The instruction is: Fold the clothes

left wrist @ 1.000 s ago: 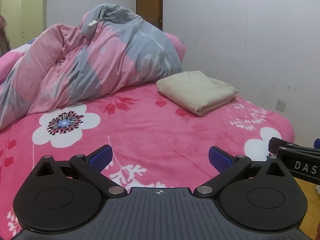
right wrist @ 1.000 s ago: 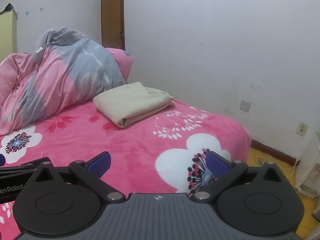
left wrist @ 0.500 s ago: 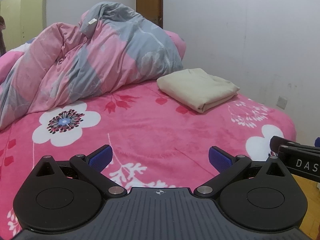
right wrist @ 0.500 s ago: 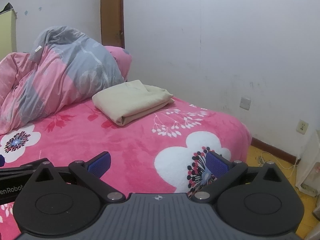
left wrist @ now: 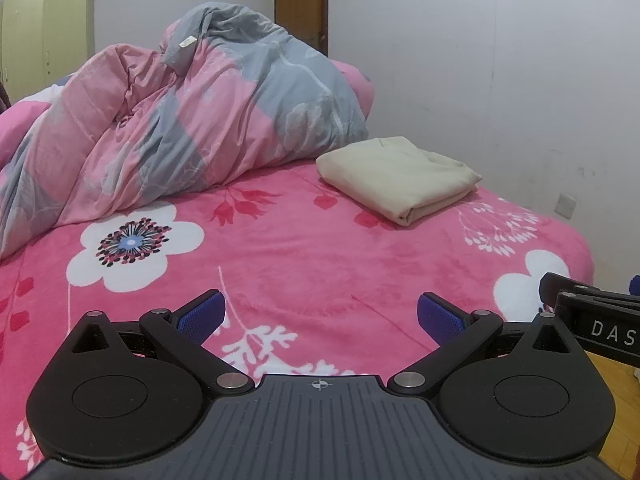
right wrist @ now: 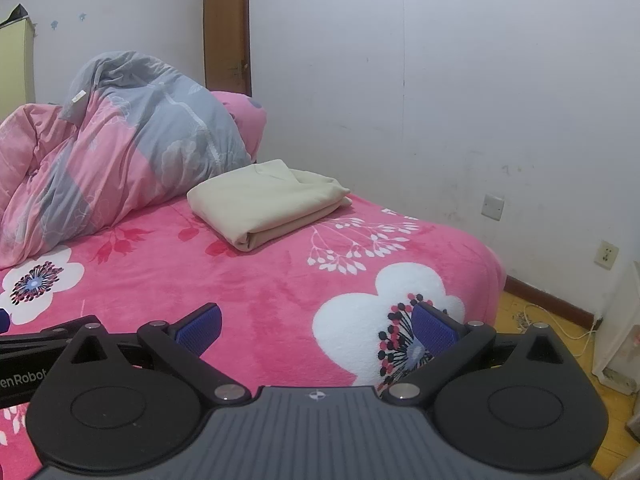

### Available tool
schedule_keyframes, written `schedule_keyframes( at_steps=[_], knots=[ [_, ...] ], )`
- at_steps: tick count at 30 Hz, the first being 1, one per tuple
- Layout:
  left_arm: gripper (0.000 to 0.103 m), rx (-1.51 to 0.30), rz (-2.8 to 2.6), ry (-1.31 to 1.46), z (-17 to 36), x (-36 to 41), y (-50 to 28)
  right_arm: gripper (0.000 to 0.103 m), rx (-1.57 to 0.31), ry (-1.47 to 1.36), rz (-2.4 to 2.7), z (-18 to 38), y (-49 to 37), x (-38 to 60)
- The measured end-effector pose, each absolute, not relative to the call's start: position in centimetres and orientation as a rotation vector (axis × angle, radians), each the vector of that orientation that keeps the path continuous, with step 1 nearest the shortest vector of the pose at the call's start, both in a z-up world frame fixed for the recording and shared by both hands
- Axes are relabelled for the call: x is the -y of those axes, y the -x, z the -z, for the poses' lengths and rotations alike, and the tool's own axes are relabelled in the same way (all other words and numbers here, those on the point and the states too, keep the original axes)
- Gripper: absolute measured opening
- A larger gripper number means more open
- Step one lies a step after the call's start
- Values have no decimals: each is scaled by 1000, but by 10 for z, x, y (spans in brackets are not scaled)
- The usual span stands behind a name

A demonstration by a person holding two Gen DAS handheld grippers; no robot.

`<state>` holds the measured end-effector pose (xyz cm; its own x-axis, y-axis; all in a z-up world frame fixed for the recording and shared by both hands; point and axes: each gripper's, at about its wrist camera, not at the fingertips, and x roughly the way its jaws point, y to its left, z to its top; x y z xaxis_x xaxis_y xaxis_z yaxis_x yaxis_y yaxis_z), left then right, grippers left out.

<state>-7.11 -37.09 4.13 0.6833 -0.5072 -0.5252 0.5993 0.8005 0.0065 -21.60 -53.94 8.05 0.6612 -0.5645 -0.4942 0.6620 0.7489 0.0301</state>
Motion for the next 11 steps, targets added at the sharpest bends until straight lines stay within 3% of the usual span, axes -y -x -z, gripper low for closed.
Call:
schedule_keyframes(
  at_steps=[11],
  knots=[
    [103, -530, 622, -183, -42, 371, 72, 103, -484, -215, 699, -81, 216, 537]
  ],
)
